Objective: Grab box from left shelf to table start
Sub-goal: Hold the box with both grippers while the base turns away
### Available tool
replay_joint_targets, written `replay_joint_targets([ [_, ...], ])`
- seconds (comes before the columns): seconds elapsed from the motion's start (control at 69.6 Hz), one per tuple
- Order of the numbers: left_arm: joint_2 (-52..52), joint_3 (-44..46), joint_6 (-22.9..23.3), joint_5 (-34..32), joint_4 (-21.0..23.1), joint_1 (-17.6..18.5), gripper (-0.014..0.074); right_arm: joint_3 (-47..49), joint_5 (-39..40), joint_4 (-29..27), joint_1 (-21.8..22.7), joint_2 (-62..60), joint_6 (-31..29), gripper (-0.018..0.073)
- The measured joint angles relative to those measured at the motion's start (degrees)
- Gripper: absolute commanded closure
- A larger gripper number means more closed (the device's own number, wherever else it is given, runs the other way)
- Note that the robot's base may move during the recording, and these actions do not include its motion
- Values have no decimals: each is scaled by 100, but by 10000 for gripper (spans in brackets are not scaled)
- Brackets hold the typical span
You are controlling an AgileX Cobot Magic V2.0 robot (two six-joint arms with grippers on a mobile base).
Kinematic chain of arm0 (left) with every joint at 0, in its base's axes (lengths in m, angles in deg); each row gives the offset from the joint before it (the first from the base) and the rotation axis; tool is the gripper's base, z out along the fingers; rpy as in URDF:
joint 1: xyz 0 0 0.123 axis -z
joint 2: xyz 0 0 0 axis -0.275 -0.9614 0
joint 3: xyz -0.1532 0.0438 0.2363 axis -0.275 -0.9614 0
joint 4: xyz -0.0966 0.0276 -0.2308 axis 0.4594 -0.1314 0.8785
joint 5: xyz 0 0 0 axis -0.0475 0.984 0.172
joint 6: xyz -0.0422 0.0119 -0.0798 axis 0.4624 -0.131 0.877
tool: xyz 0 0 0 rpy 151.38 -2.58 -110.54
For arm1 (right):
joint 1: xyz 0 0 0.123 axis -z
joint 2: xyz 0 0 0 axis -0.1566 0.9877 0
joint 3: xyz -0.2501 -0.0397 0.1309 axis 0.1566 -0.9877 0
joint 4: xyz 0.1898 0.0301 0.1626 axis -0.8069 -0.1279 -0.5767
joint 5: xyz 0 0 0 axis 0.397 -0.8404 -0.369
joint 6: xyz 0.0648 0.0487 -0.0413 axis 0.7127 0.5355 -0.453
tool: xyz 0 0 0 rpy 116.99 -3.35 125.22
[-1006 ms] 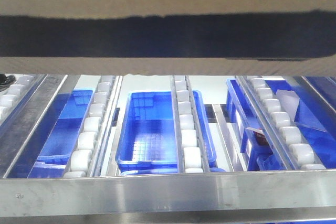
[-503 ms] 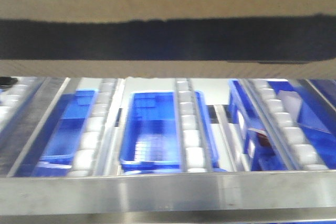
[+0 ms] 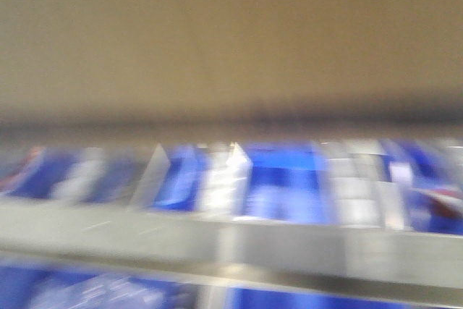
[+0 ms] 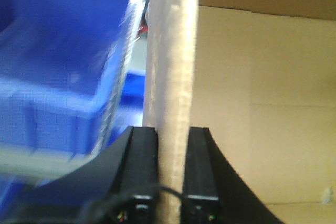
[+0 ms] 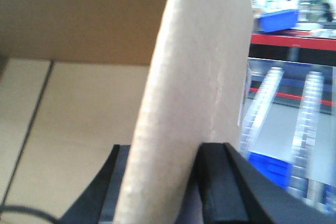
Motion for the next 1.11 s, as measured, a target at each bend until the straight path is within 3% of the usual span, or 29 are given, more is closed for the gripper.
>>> replay_joint_targets([
  [0.661,0,-1808,56,-1187,476,13,687,0,120,15,0,46,-48,501],
  [1.107,0,-1938,56,-1372,525,27,687,0,120,15,14,46,-60,501],
])
